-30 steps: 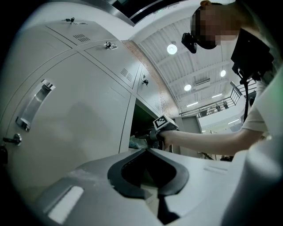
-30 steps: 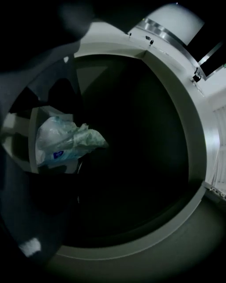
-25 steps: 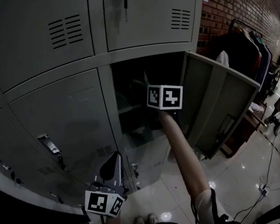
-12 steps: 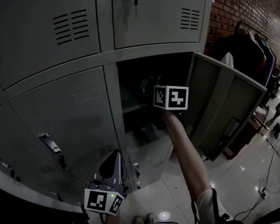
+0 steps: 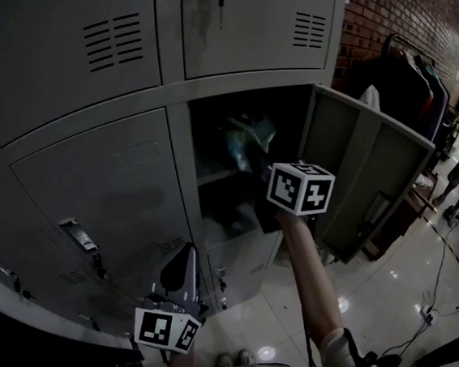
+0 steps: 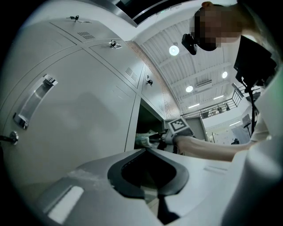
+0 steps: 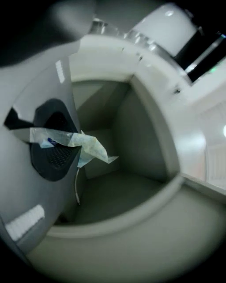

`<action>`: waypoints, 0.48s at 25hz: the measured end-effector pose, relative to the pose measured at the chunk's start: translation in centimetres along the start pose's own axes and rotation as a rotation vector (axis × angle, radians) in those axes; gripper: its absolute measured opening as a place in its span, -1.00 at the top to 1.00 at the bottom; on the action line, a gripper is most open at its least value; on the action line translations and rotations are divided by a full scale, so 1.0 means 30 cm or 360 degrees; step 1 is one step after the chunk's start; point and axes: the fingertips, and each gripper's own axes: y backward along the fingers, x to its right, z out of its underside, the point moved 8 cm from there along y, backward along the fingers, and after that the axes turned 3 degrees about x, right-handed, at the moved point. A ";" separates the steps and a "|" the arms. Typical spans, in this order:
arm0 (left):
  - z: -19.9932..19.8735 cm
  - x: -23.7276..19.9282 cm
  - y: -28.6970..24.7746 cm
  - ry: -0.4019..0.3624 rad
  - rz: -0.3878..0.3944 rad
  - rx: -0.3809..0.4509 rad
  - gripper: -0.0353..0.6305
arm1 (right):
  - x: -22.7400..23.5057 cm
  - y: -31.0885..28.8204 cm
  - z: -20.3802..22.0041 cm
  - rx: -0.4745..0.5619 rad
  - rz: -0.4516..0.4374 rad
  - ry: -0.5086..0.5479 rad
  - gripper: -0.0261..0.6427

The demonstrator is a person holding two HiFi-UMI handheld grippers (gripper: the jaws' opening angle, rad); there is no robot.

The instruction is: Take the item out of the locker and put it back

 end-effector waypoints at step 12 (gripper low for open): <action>-0.014 0.030 0.061 -0.0075 -0.0015 0.0017 0.88 | -0.227 0.666 0.197 0.0493 -0.0196 -0.0115 0.88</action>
